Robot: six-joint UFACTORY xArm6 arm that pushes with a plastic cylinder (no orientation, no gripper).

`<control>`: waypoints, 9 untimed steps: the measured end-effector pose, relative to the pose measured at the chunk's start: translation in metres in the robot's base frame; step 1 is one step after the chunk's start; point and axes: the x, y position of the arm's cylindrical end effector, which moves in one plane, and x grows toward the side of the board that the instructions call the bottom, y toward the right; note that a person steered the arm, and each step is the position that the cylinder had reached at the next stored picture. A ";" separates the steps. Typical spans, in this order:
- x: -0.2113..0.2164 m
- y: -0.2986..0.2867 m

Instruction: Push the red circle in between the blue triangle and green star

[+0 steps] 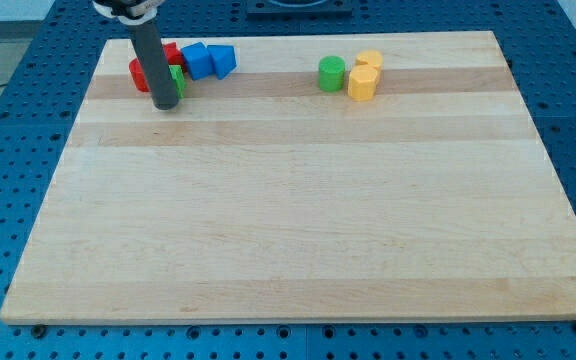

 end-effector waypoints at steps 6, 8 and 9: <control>-0.054 -0.080; -0.048 -0.058; -0.042 -0.050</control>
